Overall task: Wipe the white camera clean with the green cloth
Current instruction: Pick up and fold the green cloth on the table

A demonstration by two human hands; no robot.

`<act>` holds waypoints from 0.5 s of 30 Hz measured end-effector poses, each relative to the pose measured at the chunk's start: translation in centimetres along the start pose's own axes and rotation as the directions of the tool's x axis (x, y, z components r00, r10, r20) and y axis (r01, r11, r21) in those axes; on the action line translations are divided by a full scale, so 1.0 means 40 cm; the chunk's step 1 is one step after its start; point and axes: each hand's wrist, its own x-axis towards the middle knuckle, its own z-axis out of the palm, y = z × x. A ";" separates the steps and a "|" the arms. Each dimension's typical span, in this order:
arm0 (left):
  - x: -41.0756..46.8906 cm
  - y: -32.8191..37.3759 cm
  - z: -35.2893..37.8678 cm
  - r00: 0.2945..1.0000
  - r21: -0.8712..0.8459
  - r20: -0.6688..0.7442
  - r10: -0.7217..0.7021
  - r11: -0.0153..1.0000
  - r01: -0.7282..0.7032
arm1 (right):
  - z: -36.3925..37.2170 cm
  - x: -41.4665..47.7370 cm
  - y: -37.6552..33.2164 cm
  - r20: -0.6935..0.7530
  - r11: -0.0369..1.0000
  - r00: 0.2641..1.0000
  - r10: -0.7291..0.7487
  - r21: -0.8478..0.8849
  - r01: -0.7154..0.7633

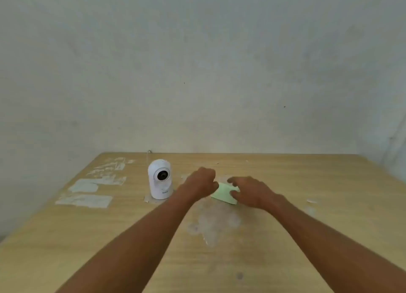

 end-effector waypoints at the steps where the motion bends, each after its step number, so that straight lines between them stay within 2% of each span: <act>1: 0.001 0.001 0.022 0.998 -0.023 0.029 -0.049 0.998 0.050 | 0.018 -0.008 -0.002 0.001 1.000 1.000 0.003 -0.002 -0.003; 3: 0.009 -0.006 0.067 0.989 -0.098 0.052 -0.135 0.985 0.140 | 0.062 -0.008 0.011 -0.047 1.000 0.999 -0.018 0.011 0.019; 6: 0.020 -0.009 0.112 0.981 -0.177 0.045 -0.188 0.965 0.193 | 0.121 -0.001 0.028 -0.125 0.998 0.991 -0.053 -0.044 0.047; 11: 0.033 -0.003 0.124 0.977 -0.265 0.053 -0.205 0.941 0.212 | 0.166 0.008 0.044 -0.260 0.997 0.963 -0.071 0.019 0.079; 15: 0.027 -0.016 0.123 0.982 -0.447 0.016 -0.191 0.877 0.178 | 0.175 0.010 0.041 -0.329 0.992 0.942 -0.064 0.080 0.095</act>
